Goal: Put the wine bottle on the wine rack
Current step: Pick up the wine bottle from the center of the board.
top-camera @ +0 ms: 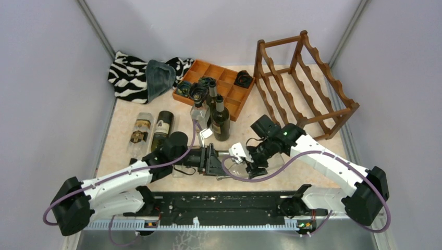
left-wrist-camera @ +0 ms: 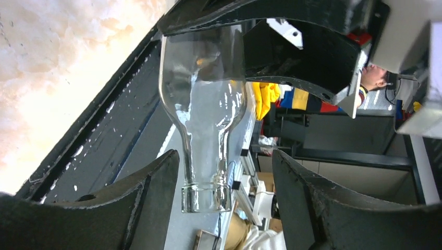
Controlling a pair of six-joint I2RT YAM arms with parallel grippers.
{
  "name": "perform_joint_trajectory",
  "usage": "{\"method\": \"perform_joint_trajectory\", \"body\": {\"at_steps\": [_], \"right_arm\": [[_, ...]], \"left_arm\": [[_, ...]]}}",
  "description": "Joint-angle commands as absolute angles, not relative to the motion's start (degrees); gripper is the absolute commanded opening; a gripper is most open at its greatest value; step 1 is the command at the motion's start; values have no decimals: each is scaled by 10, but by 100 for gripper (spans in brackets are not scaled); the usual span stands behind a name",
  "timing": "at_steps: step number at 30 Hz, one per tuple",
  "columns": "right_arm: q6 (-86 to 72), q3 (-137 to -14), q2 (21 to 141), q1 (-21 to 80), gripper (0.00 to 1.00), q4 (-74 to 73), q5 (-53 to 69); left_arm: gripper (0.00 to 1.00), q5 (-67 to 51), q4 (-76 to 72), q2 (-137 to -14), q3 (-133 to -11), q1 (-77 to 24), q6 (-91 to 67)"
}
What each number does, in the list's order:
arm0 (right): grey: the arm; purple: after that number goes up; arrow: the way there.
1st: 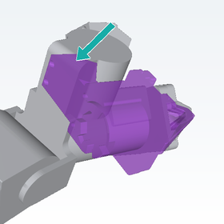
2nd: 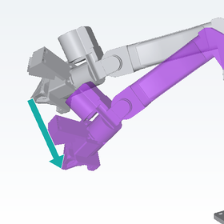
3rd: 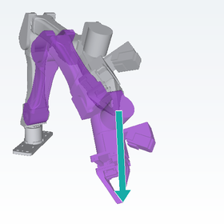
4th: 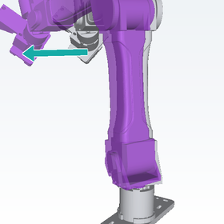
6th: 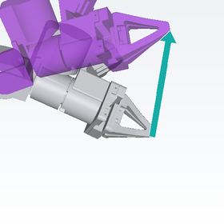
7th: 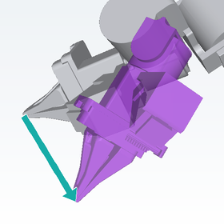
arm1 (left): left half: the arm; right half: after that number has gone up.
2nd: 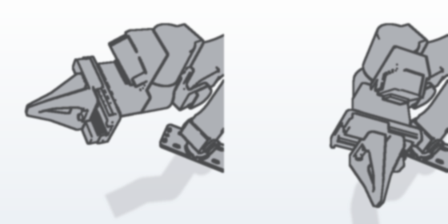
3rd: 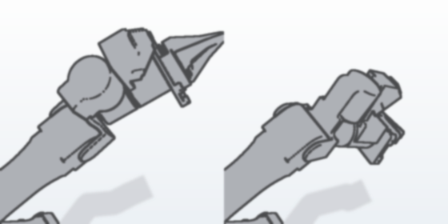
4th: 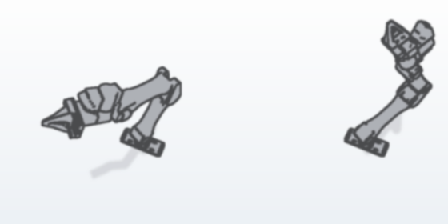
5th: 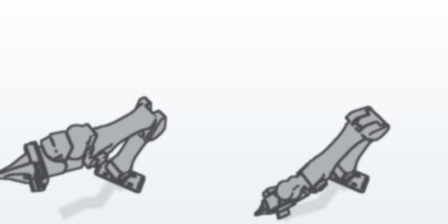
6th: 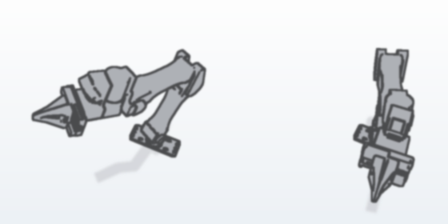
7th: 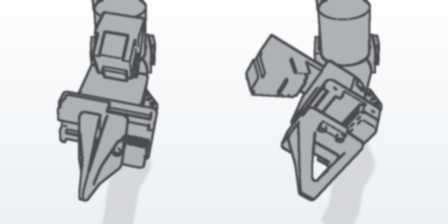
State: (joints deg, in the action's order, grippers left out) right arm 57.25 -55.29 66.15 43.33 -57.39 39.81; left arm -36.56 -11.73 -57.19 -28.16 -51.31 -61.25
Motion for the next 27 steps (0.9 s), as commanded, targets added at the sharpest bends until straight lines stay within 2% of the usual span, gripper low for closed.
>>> {"method": "perform_joint_trajectory", "body": {"at_steps": [1, 9, 27], "right_arm": [[595, -609, 663, 458, 0, -574, 371], [593, -632, 683, 482, 0, -574, 352], [582, -660, 703, 512, 0, -583, 347]], "left_arm": [[71, -409, -102, -603, -309, -511, -600], [64, -454, -64, -659, -343, -511, -571], [65, -425, -3, -603, -358, -511, -547]]}}
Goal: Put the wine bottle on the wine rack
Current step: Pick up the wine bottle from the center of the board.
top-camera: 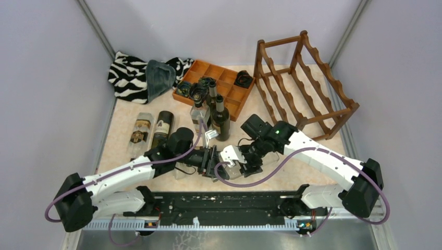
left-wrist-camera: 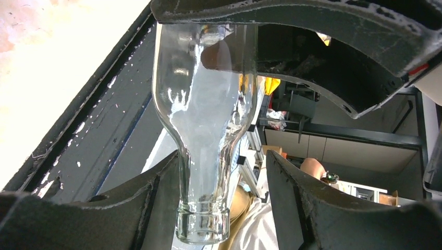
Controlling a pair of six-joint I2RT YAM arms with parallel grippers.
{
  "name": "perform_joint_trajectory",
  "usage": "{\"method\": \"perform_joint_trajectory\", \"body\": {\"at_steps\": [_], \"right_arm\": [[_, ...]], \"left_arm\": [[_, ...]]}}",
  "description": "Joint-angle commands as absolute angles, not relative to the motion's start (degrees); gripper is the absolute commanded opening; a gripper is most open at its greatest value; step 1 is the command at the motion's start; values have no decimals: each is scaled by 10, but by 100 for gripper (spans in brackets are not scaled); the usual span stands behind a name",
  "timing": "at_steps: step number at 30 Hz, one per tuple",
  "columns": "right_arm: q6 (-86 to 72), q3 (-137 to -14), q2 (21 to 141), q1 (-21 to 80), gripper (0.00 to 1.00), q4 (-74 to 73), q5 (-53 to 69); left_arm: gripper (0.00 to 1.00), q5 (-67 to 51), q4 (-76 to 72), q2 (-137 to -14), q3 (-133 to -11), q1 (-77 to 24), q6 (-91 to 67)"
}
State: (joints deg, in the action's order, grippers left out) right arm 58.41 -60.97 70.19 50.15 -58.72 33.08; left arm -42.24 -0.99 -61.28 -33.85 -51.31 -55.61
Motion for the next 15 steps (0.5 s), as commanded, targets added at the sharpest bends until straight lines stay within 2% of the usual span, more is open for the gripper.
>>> {"method": "perform_joint_trajectory", "body": {"at_steps": [1, 5, 15], "right_arm": [[580, -664, 705, 513, 0, -583, 348], [574, -682, 715, 520, 0, -590, 347], [569, -684, 719, 527, 0, -591, 341]], "left_arm": [[64, -425, -3, -603, -358, -511, -546], [63, -418, 29, -602, -366, -511, -538], [52, -405, 58, -595, -379, -511, -527]]}}
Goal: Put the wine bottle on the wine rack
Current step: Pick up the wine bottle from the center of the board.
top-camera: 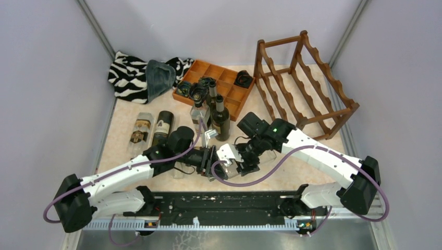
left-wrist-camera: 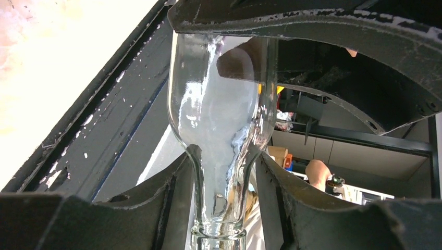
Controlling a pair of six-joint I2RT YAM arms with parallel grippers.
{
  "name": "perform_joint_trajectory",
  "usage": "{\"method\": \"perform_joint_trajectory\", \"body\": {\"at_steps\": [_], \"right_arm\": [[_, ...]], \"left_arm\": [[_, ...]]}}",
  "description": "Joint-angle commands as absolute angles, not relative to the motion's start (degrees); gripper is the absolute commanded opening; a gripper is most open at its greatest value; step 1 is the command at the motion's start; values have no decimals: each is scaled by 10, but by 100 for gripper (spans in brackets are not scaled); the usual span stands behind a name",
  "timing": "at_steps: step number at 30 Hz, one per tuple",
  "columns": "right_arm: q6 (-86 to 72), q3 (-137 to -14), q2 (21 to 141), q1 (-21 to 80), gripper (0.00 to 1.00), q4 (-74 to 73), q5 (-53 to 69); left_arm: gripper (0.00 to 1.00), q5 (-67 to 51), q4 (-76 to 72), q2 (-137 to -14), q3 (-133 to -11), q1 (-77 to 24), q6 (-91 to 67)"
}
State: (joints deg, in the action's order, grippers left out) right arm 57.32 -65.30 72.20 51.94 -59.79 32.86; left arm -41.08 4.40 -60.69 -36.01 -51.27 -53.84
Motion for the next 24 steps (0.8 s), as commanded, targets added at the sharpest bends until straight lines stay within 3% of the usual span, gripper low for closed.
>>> {"method": "perform_joint_trajectory", "body": {"at_steps": [1, 4, 7, 11, 13, 15, 20, 24], "right_arm": [[569, -684, 719, 528, 0, -591, 341], [567, -683, 718, 528, 0, -592, 339], [565, -684, 718, 528, 0, -593, 340], [562, -684, 718, 528, 0, -595, 347], [561, -686, 720, 528, 3, -600, 353], [555, -690, 723, 528, 16, -605, 358], [534, -695, 724, 528, 65, -609, 361], [522, -696, 722, 526, 83, -611, 358]], "left_arm": [[52, -404, 60, -595, -380, -511, -525], [50, -403, 65, -596, -382, -511, -521], [35, -405, 69, -600, -386, -511, -517], [2, -417, 71, -606, -391, -511, -511], [0, -421, 71, -605, -393, -511, -507], [0, -423, 71, -600, -393, -511, -501], [0, -423, 56, -586, -390, -511, -492], [0, -423, 43, -579, -388, -511, -492]]}}
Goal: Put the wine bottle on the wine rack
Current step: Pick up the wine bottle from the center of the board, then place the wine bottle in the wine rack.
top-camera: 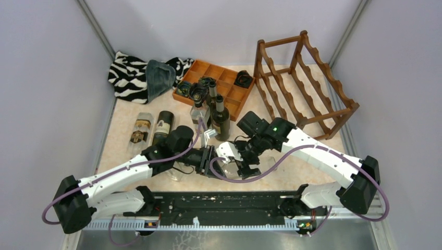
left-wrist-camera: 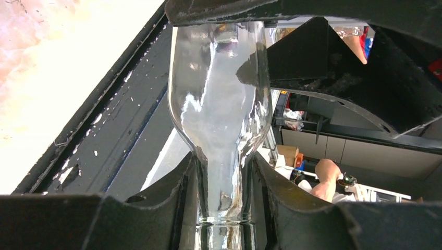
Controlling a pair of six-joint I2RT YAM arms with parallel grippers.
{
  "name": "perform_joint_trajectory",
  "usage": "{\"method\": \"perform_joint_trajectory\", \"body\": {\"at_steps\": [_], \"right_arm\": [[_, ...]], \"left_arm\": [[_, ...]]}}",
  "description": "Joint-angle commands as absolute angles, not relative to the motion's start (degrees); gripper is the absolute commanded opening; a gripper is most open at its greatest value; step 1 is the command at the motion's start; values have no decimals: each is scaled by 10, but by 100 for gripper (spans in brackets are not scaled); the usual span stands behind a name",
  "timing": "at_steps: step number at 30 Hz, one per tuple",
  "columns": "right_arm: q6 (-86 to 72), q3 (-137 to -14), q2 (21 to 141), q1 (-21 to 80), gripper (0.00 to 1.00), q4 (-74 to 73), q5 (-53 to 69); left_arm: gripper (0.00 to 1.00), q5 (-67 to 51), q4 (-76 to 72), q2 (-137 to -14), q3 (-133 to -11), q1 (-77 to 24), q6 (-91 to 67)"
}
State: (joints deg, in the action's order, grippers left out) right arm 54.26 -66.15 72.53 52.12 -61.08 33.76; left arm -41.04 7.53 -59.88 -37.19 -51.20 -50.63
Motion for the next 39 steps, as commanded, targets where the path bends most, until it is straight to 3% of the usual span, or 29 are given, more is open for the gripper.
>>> {"method": "perform_joint_trajectory", "body": {"at_steps": [1, 26, 39], "right_arm": [[520, -697, 720, 524, 85, -614, 360], [567, -736, 665, 397, 89, -698, 506], [611, -828, 604, 204, 90, -789, 588]], "left_arm": [[0, -423, 42, -579, -388, -511, -493], [0, -432, 15, -616, -448, -524, -511], [0, -412, 4, -631, -500, -538, -517]]}}
